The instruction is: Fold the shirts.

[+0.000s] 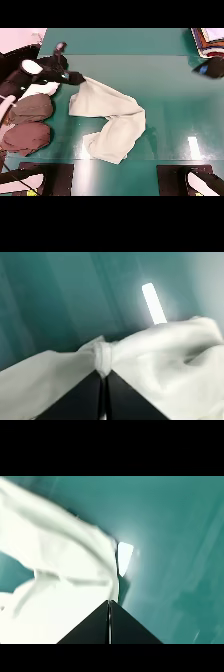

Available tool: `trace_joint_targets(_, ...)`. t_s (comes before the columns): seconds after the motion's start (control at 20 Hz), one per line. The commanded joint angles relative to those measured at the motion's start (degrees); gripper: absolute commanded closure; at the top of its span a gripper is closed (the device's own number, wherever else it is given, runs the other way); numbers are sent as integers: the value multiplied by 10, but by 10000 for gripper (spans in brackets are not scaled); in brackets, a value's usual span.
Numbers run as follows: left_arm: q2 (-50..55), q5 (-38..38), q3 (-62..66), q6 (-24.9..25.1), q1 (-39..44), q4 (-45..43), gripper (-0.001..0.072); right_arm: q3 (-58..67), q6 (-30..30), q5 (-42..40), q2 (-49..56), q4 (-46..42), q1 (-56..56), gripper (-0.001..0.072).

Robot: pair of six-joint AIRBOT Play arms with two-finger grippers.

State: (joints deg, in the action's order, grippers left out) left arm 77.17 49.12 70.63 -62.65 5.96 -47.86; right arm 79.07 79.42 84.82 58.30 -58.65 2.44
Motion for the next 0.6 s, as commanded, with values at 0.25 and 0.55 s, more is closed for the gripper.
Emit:
trace_joint_targets(0.25,-41,20,21,-6,-15,-61,681,-491,7,-198,-9,181,136,299)
trace_joint_targets(0.55,-41,21,21,-19,-15,-62,681,-461,-26,-310,125,264,329,301)
